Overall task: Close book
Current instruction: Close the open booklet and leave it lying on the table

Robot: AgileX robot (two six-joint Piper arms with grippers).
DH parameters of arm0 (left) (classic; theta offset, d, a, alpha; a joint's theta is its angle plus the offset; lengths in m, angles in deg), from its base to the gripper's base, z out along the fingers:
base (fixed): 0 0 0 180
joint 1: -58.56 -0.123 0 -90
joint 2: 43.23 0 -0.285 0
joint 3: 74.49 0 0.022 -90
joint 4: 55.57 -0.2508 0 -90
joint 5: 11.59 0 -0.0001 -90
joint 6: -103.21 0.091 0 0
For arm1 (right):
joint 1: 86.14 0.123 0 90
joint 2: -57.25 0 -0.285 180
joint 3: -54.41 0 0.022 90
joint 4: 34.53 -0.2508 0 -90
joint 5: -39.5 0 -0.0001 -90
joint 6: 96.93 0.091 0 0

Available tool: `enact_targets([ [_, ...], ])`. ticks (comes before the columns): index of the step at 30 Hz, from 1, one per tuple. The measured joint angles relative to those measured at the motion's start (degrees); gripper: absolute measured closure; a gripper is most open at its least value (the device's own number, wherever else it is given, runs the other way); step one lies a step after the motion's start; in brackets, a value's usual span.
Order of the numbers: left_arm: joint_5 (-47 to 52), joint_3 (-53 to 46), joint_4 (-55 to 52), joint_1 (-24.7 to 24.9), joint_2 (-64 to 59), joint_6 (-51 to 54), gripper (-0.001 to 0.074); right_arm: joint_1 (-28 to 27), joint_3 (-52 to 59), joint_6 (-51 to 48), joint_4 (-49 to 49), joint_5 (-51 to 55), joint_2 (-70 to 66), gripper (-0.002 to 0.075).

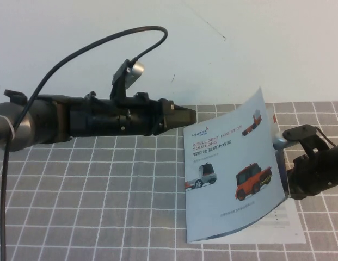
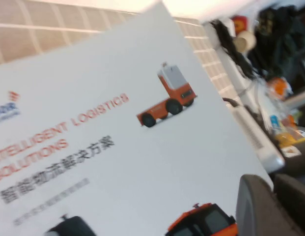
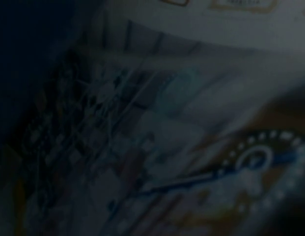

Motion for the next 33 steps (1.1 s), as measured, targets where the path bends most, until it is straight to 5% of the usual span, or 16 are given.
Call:
enact_targets([
  [5,5.39,0.00,0.49,-0.13,0.25,1.54,0.0534,0.26,0.00,3.51,5.11,-0.35,0.90,0.0727],
  [9,9.50,0.00,0.49,-1.73,1.61,1.39,0.0430,0.48,0.11,12.14,20.63,-0.22,4.04,0.0727],
  [17,7.94,0.00,-2.86,-7.08,8.93,-0.24,0.0700,0.48,-7.19,29.81,40.50,8.70,15.33,0.0727],
  [24,-4.00,0.00,-21.76,-8.44,19.62,-6.17,0.0732,0.81,-12.88,24.52,28.68,12.63,19.88,0.0727],
  [33,-11.67,-2.69,-33.87,-8.44,35.29,-10.40,0.0734,3.06,-9.10,22.79,26.38,10.89,6.33,0.0727],
])
